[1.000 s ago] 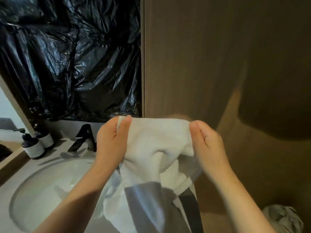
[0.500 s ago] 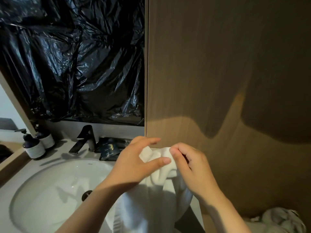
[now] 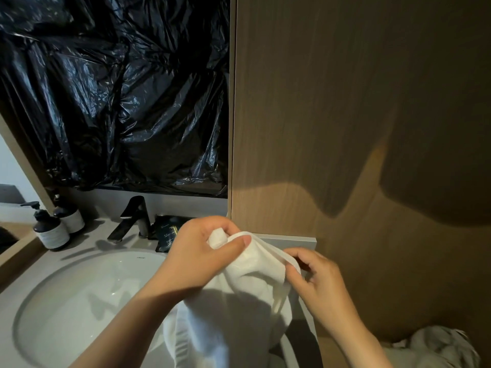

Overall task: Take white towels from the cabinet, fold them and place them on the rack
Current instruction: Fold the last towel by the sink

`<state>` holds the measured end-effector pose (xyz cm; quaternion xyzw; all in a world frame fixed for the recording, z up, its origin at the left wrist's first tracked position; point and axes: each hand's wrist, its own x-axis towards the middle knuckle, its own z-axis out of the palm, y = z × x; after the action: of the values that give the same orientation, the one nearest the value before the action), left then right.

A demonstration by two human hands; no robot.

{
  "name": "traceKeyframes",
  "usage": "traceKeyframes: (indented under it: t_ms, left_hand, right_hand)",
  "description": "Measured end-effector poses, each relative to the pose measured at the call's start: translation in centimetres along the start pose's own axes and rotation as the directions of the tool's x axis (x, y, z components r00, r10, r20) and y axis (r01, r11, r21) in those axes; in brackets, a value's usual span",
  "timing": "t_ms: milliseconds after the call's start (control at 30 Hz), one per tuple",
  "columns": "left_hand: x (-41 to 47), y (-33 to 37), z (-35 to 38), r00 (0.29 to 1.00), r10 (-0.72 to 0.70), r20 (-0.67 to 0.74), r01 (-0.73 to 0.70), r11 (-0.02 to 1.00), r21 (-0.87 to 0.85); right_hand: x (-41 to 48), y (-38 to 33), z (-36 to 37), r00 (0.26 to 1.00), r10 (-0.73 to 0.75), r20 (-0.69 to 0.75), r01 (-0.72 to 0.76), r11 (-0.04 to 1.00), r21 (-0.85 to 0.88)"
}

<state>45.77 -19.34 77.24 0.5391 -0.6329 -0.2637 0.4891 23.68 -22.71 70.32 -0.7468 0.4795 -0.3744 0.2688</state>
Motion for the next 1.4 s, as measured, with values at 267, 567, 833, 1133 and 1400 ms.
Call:
traceKeyframes:
  t_ms: [267,567,833,1133,1400]
  left_hand:
    - [0.4,-0.7,-1.9,0.982,0.078,-0.17,-0.048,0.984,0.173]
    - [2.5,-1.9,-3.1,0.916,0.122,-0.382,0.066,0.893,0.445]
    - [0.5,-1.4,-1.5,0.918,0.176,-0.356,-0.07,0.954,0.292]
    - [0.4,2.3,0.0,0.988,0.152,0.011,-0.152,0.979,0.136]
    - [1.0,3.2,-2.5,0.961,0.26,-0.093,-0.233,0.944,0.234]
  right_hand:
    - [0.4,0.7,-1.8,0.965,0.124,-0.231,-0.11,0.991,0.069]
    - [4.3,-6.8,-5.2,0.989,-0.15,0.014,0.145,0.972,0.186]
    - [3.3,-5.3,-3.9,0.975,-0.221,-0.005,0.219,0.971,-0.095]
    - [3.1,-8.3,-4.4,0.946,-0.323,0.033,0.325,0.939,-0.11]
    - [1.8,-3.1,-4.0,0.992,-0.112,-0.06,0.113,0.993,0.022]
